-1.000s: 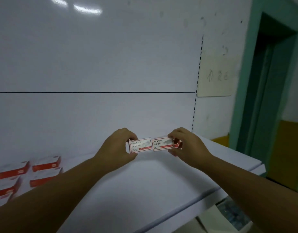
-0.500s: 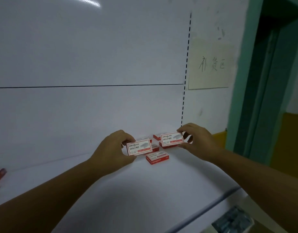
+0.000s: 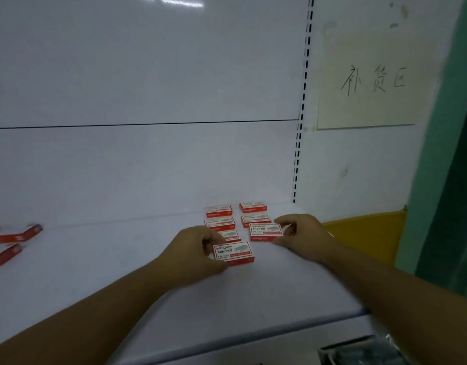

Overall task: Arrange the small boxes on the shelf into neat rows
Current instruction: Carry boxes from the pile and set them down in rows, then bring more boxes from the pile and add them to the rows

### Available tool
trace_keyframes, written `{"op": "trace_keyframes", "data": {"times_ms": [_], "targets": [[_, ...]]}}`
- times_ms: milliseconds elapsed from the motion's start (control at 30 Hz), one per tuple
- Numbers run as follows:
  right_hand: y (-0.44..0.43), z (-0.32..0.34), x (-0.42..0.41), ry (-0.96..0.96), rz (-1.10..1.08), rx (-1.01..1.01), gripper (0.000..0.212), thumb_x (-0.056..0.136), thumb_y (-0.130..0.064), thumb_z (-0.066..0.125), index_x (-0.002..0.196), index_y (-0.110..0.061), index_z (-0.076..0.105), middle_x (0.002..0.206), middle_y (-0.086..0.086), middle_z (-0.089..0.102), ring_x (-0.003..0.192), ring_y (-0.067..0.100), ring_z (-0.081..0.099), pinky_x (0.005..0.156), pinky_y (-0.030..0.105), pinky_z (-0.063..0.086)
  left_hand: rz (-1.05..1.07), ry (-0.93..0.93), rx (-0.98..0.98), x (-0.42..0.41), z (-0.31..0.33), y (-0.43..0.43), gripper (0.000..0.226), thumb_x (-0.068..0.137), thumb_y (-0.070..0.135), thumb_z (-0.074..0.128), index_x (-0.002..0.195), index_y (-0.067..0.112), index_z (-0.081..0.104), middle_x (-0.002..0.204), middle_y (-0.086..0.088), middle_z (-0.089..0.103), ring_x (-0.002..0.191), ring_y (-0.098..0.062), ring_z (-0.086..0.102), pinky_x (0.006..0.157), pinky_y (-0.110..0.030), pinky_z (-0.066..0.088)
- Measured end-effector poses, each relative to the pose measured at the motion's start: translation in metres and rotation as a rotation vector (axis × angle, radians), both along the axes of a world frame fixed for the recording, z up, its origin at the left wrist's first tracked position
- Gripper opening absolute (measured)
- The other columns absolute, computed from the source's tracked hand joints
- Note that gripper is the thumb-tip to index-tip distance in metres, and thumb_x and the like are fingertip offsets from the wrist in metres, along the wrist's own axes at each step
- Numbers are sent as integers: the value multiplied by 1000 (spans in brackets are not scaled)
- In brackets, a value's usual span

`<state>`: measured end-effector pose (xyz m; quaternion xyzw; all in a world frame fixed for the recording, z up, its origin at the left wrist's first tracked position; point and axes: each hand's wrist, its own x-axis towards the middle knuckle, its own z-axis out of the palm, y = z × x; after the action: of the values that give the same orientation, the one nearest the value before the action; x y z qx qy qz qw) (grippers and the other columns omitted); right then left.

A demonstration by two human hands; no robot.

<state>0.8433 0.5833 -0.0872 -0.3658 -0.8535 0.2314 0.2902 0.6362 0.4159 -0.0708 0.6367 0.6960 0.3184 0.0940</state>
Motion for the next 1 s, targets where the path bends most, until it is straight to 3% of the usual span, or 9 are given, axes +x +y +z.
{"op": "trace_keyframes", "data": {"times_ms": [133, 233, 400, 467, 567, 667, 767, 867, 1000], "targets": [[1, -4, -1, 55, 15, -45, 32, 72, -18, 77, 103, -24, 69, 61, -28, 60, 59, -15, 56, 53, -3, 36, 13, -29, -51, 4, -5, -1, 37, 65, 29, 81, 98, 34, 64, 81, 26, 59, 73, 20, 55, 53, -1, 42], [-1, -3, -2, -10, -4, -12, 31, 73, -25, 76, 104, -24, 69, 72, -24, 60, 58, -10, 55, 53, -1, 36, 64, -8, -51, 6, -9, -3, 44, 68, 31, 78, 109, 28, 63, 84, 26, 58, 72, 14, 57, 56, 0, 41], [-4, -4, -1, -79, -45, 15, 39, 74, -33, 74, 111, -22, 66, 71, -27, 55, 63, -9, 53, 58, 2, 32, 85, 39, -37, 10, -7, -11, 52, 73, 42, 71, 121, 31, 55, 91, 28, 53, 83, 3, 55, 60, -4, 41], [-9, -3, -1, -101, -99, 38, 49, 75, -38, 72, 120, -19, 60, 95, -13, 64, 76, -1, 55, 73, 12, 38, 82, 67, -70, 6, 1, -18, 53, 77, 47, 65, 126, 33, 50, 113, 20, 57, 94, 0, 53, 77, -12, 41], [-26, 7, -10, -83, -189, 277, 40, 82, -38, 63, 116, -16, 60, 118, 2, 61, 103, 15, 54, 88, 27, 39, 149, 263, -179, -21, 21, -42, 60, 84, 51, 54, 137, 28, 37, 143, 5, 40, 125, -14, 41, 103, -31, 33], [-67, 30, -41, -102, -98, 399, 36, 86, -36, 56, 116, -16, 59, 119, 3, 59, 106, 18, 52, 88, 30, 40, 194, 472, -258, -61, 41, -81, 65, 87, 55, 45, 142, 26, 27, 152, 3, 25, 138, -15, 23, 111, -31, 19], [-125, 48, -91, -307, 113, 381, 52, 87, -44, 53, 132, -19, 45, 142, 3, 42, 129, 21, 37, 105, 34, 29, 269, 542, -342, -98, 57, -131, 68, 89, 57, 39, 145, 24, 19, 155, 1, 13, 143, -15, 6, 114, -36, 9], [-190, 57, -146, -510, 287, 357, 69, 88, -54, 47, 145, -23, 23, 156, 2, 14, 143, 20, 12, 114, 36, 13, 376, 548, -394, -135, 67, -194, 71, 88, 60, 36, 145, 23, 17, 156, -1, 10, 143, -18, 3, 115, -42, 6], [-270, 56, -209, -560, 432, 388, 74, 89, -56, 44, 148, -23, 12, 158, 3, 4, 144, 18, 3, 115, 37, 10, 448, 615, -415, -177, 69, -281, 67, 88, 57, 39, 145, 26, 21, 155, -1, 12, 143, -21, 10, 116, -44, 14]]}}
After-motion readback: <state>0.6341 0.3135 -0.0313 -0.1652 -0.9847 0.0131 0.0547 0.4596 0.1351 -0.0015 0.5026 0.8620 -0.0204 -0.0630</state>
